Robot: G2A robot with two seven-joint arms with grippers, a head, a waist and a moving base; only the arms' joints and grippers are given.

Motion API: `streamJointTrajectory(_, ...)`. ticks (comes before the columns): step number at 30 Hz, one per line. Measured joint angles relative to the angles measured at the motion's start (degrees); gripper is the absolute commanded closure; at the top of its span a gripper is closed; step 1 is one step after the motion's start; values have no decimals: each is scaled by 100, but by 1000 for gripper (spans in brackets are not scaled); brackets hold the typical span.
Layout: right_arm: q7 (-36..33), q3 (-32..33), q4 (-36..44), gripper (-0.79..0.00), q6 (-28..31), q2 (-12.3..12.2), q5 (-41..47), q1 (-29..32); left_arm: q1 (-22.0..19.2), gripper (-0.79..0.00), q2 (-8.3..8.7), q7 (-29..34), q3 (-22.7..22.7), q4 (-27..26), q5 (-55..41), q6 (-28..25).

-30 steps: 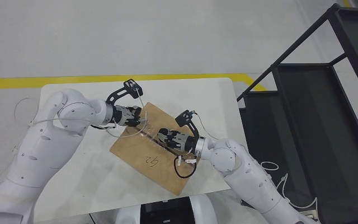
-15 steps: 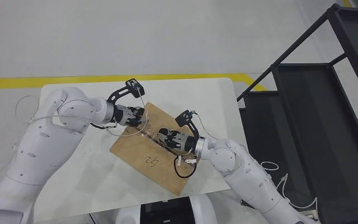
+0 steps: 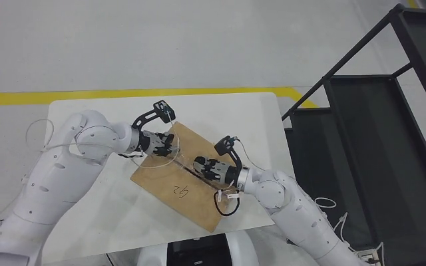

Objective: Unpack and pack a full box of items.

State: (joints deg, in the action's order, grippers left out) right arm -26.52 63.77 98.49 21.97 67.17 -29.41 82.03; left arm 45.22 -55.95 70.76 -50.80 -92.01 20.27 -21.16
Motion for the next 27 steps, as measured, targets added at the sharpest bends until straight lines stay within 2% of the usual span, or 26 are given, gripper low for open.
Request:
streamJointTrajectory(4, 28, 380, 515, 0, -1, -57, 327, 209, 261, -326, 13, -256, 32, -217, 170, 99)
streamJointTrajectory(8, 184, 657, 940, 0, 337, -116, 421, 548, 341, -363, 44, -548, -138, -257, 161, 109)
streamJointTrajectory(13, 294, 1022, 1260, 0, 651, -177, 772, 888, 454, -348, 85, -585, -266, -352, 196, 108)
streamJointTrajectory(16, 367, 1339, 1482, 0, 956, -224, 1040, 1160, 514, -311, 105, -570, -311, -402, 208, 104)
streamJointTrajectory(19, 399, 1650, 1676, 0, 1203, -267, 1307, 1436, 551, -203, 118, -541, -341, -422, 196, 89)
streamJointTrajectory(21, 415, 1812, 1780, 0, 1355, -289, 1480, 1594, 559, -40, 125, -512, -354, -434, 179, 80)
streamJointTrajectory(22, 415, 1866, 1808, 0, 1405, -297, 1539, 1651, 561, 0, 127, -504, -359, -438, 172, 74)
streamJointTrajectory(27, 443, 2024, 1911, 0, 1513, -322, 1699, 1843, 559, 0, 134, -462, -363, -436, 175, 40)
